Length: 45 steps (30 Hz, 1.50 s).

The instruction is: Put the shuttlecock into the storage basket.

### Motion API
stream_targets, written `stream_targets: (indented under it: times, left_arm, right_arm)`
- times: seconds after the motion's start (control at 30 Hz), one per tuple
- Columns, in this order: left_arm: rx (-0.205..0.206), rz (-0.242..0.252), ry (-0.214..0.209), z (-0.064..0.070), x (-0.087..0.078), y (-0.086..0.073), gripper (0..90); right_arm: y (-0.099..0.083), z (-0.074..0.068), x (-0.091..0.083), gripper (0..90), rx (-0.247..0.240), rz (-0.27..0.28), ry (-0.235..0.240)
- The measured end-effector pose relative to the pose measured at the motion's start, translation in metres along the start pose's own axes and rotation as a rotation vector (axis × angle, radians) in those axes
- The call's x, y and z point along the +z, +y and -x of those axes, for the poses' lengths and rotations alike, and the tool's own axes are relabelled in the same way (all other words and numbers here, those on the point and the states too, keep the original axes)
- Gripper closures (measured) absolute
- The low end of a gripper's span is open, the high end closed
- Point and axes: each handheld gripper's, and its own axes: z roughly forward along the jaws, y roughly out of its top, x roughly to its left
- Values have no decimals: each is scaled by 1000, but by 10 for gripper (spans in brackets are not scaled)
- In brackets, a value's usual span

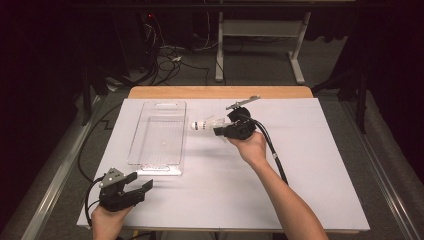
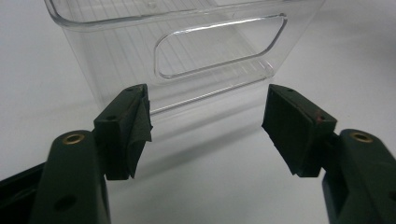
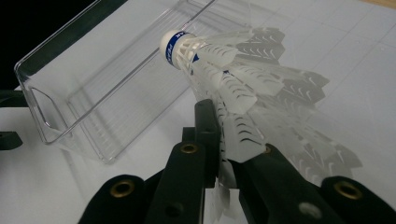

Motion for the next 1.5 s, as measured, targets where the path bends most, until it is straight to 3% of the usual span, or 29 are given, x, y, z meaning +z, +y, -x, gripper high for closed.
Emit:
stream_targets:
  times: [0.67,1.5]
  left_arm:
    - [5,0,1,1,0,0,332]
    - [6,1,0,0,-1,0,332]
  right_arm:
    - [5,-4,3,894,-4,-6,10]
    - [25,-23,14,894,-47,-7,35]
